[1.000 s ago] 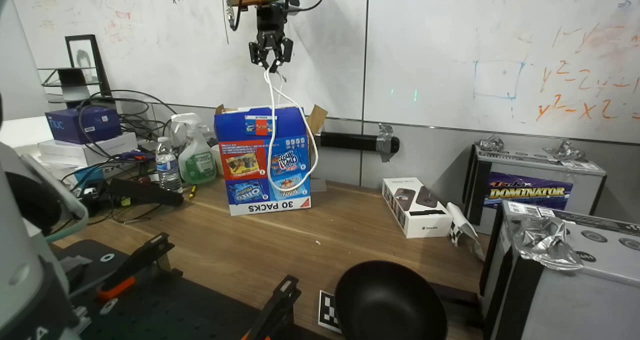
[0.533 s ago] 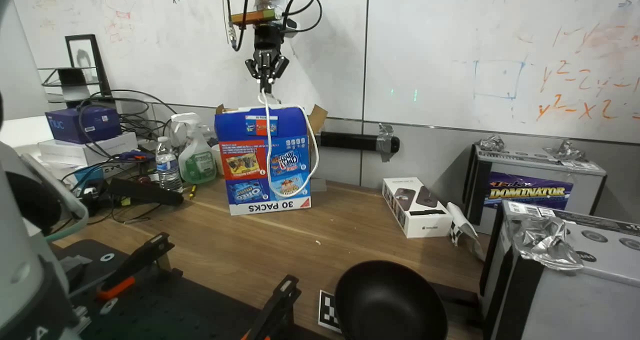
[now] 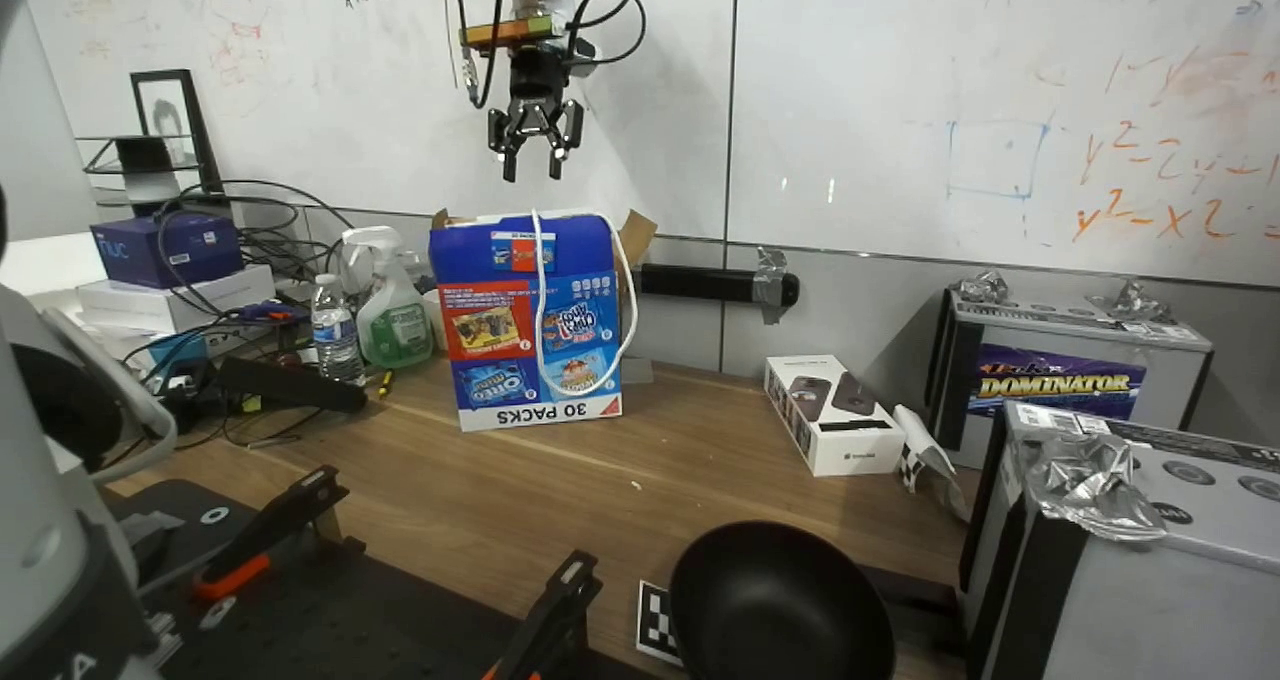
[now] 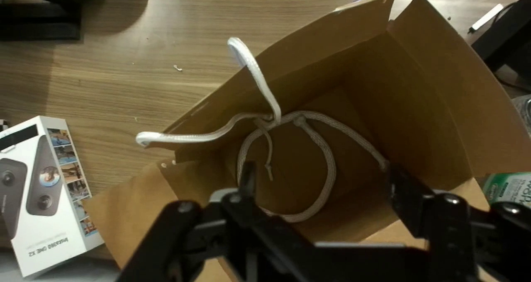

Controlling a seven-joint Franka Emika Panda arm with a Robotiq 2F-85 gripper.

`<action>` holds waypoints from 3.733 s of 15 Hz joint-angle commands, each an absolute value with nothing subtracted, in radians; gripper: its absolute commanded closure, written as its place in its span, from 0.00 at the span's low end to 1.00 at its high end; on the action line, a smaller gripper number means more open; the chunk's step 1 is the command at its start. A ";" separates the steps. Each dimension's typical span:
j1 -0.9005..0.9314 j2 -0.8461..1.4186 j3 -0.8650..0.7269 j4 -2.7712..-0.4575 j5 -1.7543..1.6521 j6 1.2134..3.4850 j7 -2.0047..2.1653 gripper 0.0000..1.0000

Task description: Pick the ropes and put them in the box

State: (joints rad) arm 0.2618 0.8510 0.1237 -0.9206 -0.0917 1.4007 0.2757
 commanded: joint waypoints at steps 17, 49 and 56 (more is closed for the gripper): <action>0.182 0.236 0.108 -1.541 -0.175 1.715 0.089 0.00; 0.104 0.086 0.061 -2.639 0.644 2.898 -1.046 0.00; 0.092 0.256 0.107 -2.476 0.652 2.954 -1.025 0.00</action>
